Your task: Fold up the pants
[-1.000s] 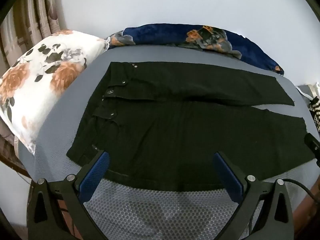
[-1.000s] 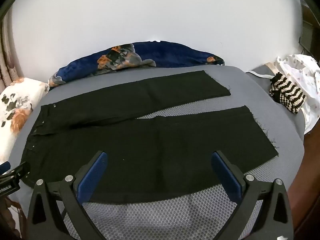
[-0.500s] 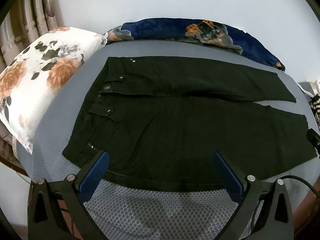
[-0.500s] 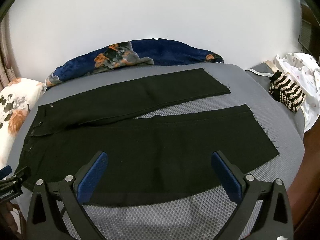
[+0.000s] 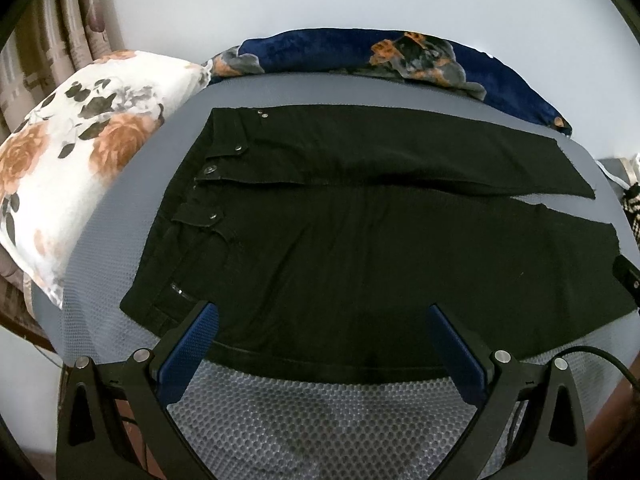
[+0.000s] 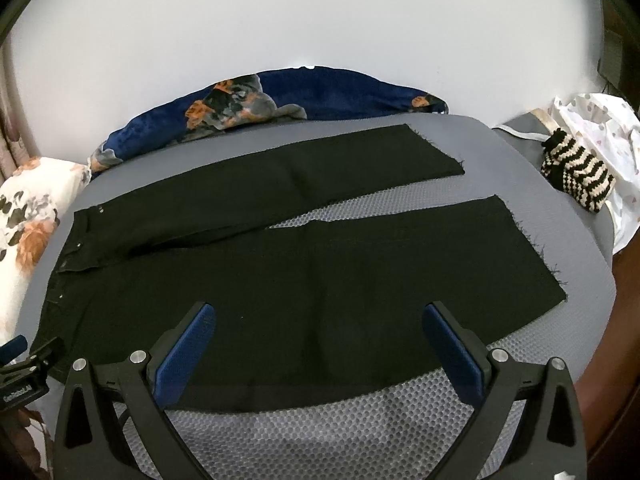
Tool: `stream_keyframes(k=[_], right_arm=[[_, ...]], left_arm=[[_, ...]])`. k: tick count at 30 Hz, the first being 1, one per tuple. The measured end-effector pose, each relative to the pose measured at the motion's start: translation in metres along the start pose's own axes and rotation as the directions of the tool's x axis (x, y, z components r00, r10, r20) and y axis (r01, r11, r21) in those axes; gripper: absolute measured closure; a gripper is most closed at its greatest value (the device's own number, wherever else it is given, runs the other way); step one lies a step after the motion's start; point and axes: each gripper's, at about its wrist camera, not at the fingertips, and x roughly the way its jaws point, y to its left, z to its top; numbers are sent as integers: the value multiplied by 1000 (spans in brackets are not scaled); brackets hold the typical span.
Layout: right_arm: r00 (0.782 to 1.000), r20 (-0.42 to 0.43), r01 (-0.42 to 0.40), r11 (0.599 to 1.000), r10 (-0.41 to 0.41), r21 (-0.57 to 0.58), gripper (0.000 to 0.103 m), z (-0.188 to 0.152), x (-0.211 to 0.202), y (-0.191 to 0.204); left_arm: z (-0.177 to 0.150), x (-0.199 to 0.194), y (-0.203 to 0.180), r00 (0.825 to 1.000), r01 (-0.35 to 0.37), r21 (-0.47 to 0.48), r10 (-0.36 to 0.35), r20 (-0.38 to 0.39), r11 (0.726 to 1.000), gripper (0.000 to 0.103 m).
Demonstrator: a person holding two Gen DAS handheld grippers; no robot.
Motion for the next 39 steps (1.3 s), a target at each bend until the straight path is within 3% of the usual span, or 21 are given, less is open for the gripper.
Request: stream_keyframes(k=[10, 39], right_arm=[[1000, 0, 11, 999, -11, -53, 0, -1, 1, 6], [1000, -16, 7, 999, -8, -46, 0, 7, 4, 5]], left_arm=[[1, 2, -1, 1000, -4, 0, 4, -1, 1000, 1], [6, 7, -1, 1000, -13, 10, 13, -1, 1000, 1]])
